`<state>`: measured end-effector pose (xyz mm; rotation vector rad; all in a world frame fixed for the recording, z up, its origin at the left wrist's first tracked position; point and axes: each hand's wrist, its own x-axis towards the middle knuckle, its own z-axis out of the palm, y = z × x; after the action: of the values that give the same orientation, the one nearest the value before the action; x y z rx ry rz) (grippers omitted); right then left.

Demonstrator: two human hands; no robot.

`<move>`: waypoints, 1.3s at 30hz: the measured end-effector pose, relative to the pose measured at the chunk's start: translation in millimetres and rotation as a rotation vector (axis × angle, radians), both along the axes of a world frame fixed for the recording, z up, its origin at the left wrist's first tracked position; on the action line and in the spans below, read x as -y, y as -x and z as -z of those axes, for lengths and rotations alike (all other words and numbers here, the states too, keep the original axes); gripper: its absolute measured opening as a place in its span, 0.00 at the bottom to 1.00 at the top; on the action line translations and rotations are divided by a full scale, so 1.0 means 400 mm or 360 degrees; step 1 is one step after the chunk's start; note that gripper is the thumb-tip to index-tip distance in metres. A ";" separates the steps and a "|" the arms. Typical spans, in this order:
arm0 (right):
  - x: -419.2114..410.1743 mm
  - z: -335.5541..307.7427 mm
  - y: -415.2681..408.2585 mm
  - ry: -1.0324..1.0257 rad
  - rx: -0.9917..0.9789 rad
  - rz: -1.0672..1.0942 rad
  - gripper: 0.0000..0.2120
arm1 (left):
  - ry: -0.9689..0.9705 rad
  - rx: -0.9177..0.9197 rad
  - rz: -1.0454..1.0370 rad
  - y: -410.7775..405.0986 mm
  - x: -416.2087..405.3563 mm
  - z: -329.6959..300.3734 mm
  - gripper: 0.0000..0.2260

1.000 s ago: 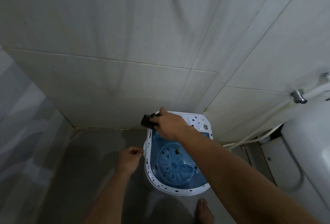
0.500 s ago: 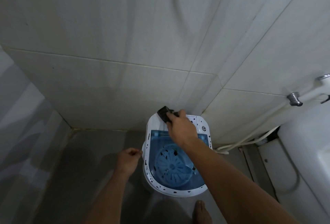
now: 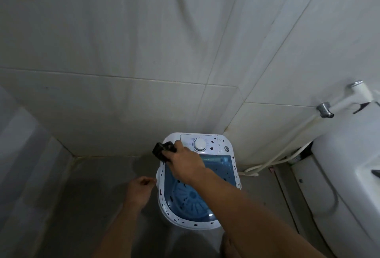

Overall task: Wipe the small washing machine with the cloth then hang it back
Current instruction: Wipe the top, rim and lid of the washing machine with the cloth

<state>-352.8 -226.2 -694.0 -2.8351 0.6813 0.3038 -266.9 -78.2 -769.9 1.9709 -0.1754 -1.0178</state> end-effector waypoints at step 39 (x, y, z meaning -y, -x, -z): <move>0.113 -0.086 -0.119 0.0270 -0.0243 0.0201 0.24 | 0.0056 -0.0040 -0.0059 0.002 -0.002 -0.011 0.05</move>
<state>-305.1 -271.4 -659.4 -2.9319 0.9552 0.4652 -267.8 -77.4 -765.3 1.9220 -0.1416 -1.0085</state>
